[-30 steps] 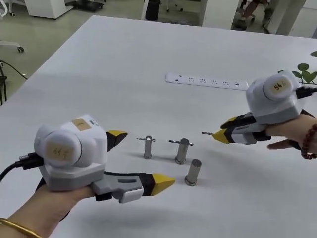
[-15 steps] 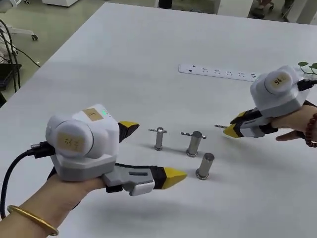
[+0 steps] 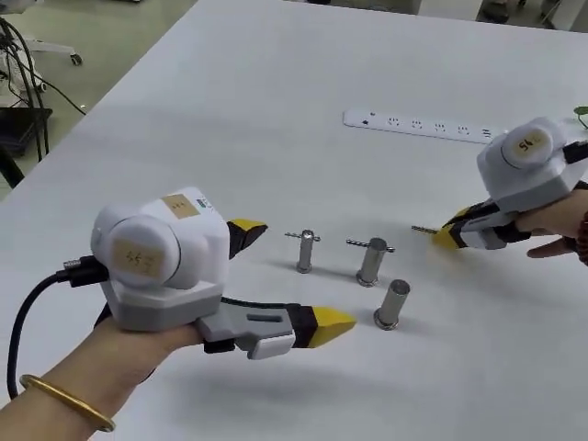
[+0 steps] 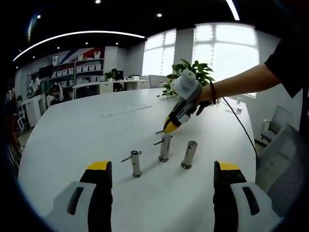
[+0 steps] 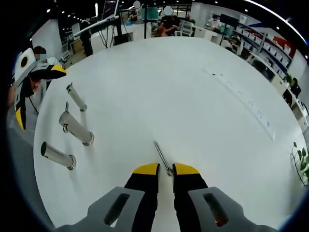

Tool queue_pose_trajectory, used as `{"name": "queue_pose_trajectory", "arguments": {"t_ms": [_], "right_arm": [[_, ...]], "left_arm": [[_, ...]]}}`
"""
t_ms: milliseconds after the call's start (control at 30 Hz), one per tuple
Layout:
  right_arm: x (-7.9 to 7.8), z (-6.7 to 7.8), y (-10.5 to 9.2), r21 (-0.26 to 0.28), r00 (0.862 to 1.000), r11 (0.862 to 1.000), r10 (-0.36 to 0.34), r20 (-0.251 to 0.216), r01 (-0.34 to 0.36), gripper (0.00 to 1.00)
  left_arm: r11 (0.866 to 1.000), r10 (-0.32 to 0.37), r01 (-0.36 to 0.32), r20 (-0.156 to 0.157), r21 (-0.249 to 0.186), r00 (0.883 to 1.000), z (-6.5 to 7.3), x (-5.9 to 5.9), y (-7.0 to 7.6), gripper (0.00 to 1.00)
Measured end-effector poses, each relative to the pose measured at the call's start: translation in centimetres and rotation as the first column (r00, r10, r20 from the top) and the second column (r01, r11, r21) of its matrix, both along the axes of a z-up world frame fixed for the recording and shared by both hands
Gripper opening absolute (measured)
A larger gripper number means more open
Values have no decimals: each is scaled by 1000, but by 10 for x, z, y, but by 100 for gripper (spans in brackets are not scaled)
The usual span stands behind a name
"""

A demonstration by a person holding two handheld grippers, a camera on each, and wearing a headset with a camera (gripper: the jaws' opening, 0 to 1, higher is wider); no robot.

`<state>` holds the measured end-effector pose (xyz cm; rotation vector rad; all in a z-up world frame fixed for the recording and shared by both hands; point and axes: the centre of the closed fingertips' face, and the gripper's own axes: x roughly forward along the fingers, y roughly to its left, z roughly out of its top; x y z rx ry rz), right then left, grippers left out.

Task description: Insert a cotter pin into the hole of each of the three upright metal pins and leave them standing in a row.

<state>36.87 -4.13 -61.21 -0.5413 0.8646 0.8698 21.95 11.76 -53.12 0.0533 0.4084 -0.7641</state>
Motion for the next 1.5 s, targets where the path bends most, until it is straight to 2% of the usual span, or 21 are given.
{"name": "queue_pose_trajectory", "arguments": {"t_ms": [167,233,400,533,600,900,1133,1400,1500], "right_arm": [[-2,-2,0,-10,1000,1000,10,-7,-10,0],[-5,-1,0,-36,999,999,33,5,-33,0],[-9,0,-2,-81,997,994,74,-2,-74,0],[-15,3,1,-120,991,984,133,29,-129,0],[-9,4,2,-124,990,983,139,34,-134,0],[-23,15,4,-120,987,982,152,62,-143,0],[-33,28,7,-139,971,972,207,116,-190,0],[-53,47,20,-123,948,959,272,164,-254,0],[-60,53,26,-117,938,953,297,179,-279,0]], "left_arm": [[1000,-1,1,-4,2,1000,-1,0,0,85],[1000,-3,3,0,2,1000,-1,0,0,84],[1000,-6,6,-5,2,1000,-1,-1,0,84],[1000,-4,4,-11,2,1000,-2,-2,0,83],[1000,-3,3,-13,4,1000,-2,-2,0,83],[1000,2,-2,-14,-11,1000,0,-1,0,80],[999,-5,4,-12,-32,1000,3,-1,-3,74],[997,-16,15,-17,-72,1000,11,-2,-9,66],[998,-23,21,-24,-63,999,15,-1,-12,62]]}}
